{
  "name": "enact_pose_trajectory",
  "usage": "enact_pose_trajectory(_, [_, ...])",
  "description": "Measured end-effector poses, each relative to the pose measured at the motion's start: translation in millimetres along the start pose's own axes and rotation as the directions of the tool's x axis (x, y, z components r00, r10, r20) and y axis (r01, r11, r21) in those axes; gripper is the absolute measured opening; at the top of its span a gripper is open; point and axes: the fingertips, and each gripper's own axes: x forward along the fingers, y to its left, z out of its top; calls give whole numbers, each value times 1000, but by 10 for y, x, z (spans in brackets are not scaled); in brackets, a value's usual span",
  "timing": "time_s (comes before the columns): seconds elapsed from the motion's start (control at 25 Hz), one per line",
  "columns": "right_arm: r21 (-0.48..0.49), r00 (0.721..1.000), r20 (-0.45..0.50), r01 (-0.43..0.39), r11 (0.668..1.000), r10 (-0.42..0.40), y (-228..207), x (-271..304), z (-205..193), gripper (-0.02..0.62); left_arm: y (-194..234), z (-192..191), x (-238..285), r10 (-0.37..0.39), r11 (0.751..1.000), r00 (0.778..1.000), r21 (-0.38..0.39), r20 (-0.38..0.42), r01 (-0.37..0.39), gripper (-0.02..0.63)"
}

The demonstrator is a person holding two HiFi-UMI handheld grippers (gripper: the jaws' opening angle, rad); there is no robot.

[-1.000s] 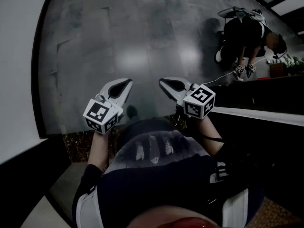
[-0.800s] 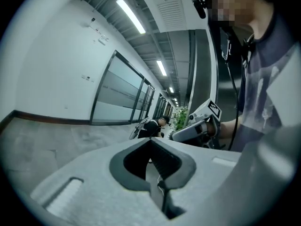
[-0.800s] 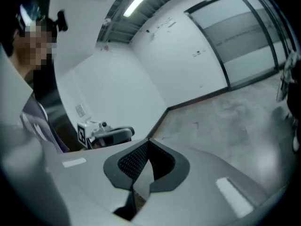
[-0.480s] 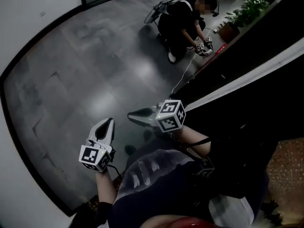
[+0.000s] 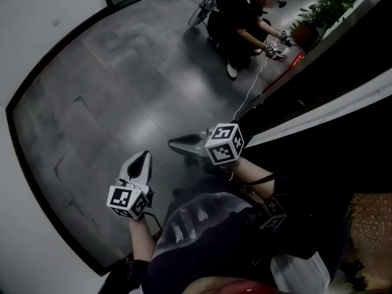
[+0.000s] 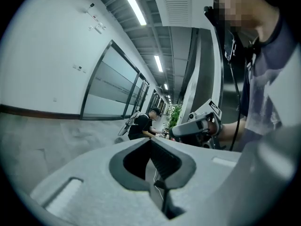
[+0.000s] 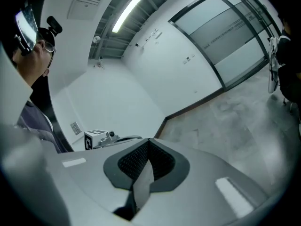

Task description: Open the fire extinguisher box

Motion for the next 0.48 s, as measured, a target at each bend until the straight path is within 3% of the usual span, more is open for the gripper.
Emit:
enact_pose_trajectory(0.24, [31,1000,13,-10,999,9,-592,-117,323,-1,45,133,481,25,999,998,41,-62,-22,0])
enact_pose_trajectory(0.48, [74,998,46,-53,996,50,-1123,-223,792,-1,220,351,859,112,993,987,35,-116,-108,0])
